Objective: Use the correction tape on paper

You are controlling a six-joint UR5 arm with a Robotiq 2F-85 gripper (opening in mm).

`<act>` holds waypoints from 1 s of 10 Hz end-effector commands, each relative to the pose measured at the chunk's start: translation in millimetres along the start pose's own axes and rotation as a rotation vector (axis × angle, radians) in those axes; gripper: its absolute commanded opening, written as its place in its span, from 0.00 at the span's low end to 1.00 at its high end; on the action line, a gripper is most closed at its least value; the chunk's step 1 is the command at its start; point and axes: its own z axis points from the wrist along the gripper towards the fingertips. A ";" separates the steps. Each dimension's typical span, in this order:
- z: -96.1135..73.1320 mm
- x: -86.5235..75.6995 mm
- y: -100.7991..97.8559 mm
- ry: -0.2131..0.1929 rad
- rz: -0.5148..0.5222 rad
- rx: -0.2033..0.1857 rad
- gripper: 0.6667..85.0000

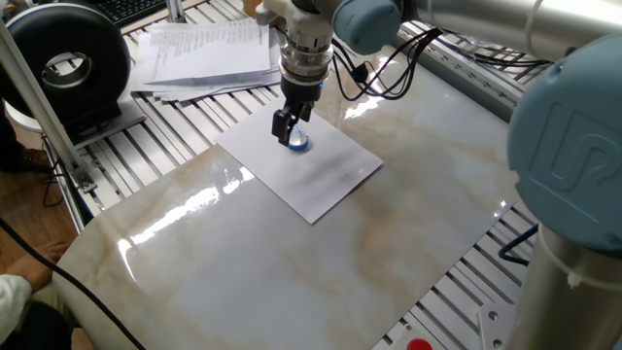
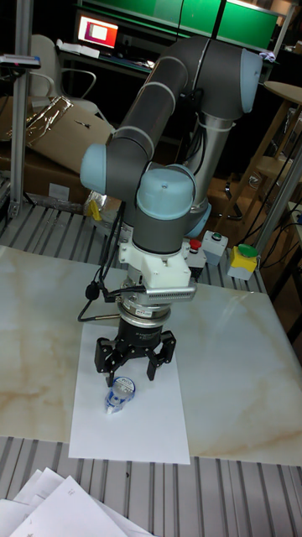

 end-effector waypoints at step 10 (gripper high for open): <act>12.4 -17.7 -23.0 -0.055 0.051 0.043 0.81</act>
